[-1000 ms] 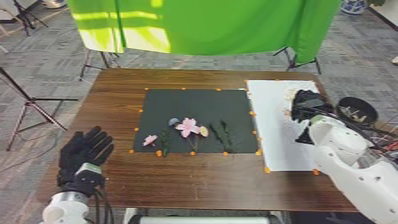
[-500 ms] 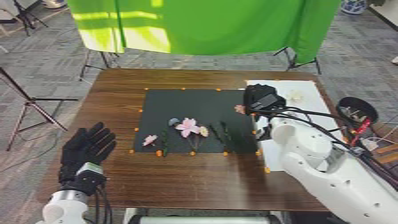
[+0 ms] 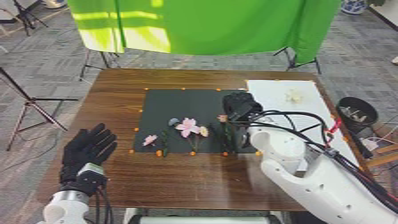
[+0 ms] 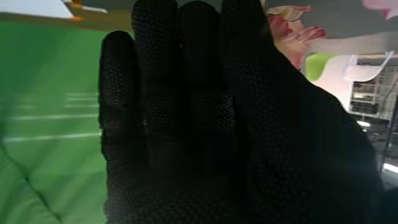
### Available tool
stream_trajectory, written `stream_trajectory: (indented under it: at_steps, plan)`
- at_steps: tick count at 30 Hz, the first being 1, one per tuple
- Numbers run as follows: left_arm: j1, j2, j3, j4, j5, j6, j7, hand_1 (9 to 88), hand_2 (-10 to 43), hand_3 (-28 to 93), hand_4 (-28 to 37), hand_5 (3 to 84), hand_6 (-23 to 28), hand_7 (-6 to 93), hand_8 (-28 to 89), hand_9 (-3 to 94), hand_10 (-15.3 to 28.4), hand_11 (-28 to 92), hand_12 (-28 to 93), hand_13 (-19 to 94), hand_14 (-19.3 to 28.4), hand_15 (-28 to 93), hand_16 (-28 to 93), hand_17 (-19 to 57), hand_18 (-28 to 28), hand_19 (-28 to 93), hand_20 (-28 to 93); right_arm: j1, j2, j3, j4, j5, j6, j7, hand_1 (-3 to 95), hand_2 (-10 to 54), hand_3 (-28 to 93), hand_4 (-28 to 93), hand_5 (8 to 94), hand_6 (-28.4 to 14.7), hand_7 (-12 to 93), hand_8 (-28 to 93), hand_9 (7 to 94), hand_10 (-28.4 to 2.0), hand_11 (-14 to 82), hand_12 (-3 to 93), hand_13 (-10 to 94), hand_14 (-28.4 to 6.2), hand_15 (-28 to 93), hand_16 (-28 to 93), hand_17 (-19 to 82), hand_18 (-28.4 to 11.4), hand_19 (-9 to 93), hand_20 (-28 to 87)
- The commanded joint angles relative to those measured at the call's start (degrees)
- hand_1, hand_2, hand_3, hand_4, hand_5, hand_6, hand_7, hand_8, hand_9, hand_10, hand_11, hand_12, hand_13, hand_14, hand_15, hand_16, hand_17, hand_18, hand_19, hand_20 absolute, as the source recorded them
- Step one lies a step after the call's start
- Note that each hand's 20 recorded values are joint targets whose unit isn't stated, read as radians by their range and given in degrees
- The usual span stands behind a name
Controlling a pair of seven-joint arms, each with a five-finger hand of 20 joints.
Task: Arrange flowers
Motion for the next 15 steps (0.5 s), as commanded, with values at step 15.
stream_trajectory:
  at_steps: [15]
  plan:
    - [0.1, -0.75, 0.08, 0.0, -2.14, 0.48, -0.27, 30.8, 17.8, 71, -28.3, 46.3, 11.2, 20.2, -10, 41.2, 17.4, 35, 12, 30, 18.7, 53, -11, -6.2, 16.8, 43, 10, -2.2, -0.1, 0.3, -2.7, -0.8, -1.2, 0.5, 61.6, -9.5, 71, -28, 74.9, 1.6, 20, 0, 86.6, -10.0, 3.9, 31.8, 72, -5.6, 13, 39, 29, -15.7, 57, 24]
